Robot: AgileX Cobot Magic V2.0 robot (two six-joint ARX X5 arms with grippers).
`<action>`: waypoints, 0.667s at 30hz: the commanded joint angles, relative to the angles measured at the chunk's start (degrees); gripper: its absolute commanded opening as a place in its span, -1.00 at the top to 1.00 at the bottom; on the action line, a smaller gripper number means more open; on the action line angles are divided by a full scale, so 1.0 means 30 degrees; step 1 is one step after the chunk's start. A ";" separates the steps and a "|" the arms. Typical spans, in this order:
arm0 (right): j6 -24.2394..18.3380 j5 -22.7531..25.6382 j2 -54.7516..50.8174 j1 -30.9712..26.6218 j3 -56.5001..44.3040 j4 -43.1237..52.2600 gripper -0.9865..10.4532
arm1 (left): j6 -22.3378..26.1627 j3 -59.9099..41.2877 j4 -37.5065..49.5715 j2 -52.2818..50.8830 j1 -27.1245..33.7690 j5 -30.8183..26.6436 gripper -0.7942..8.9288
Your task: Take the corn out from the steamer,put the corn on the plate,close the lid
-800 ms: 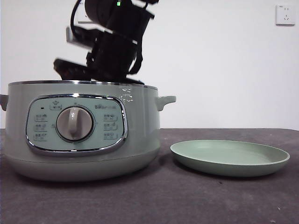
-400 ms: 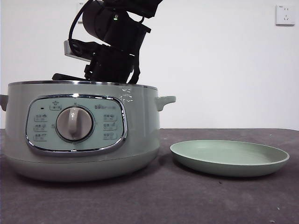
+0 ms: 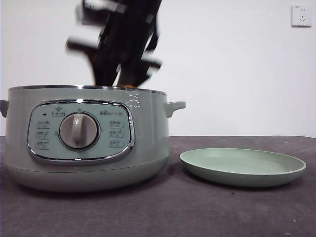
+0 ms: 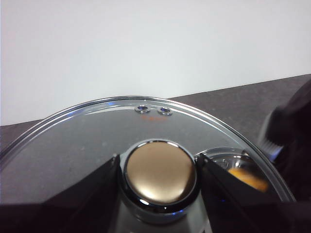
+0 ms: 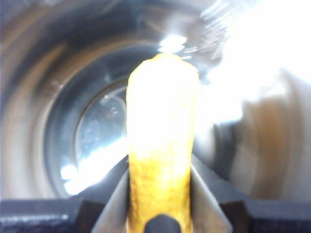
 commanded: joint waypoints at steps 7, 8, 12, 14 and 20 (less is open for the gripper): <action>0.0852 0.0182 -0.3483 -0.2404 0.0124 -0.5158 0.86 | 0.0226 0.0182 0.1341 0.1144 0.0022 -0.0073 0.85; 0.1151 0.0262 -0.3738 -0.2783 0.0124 -0.5887 0.86 | 0.0226 0.0182 0.1370 0.1377 0.0015 -0.0007 0.85; 0.1865 0.1129 -0.3949 -0.4299 0.0117 -0.7927 0.86 | 0.0211 0.0182 0.1494 0.2149 0.0007 0.0532 0.85; 0.2011 0.1115 -0.3934 -0.5056 -0.0124 -0.8320 0.86 | 0.0182 0.0182 0.1705 0.2419 0.0007 0.1384 0.85; 0.2681 0.1158 -0.3934 -0.6186 -0.2710 -0.7788 0.86 | 0.0058 0.0182 0.2280 0.2798 -0.0007 0.2463 0.85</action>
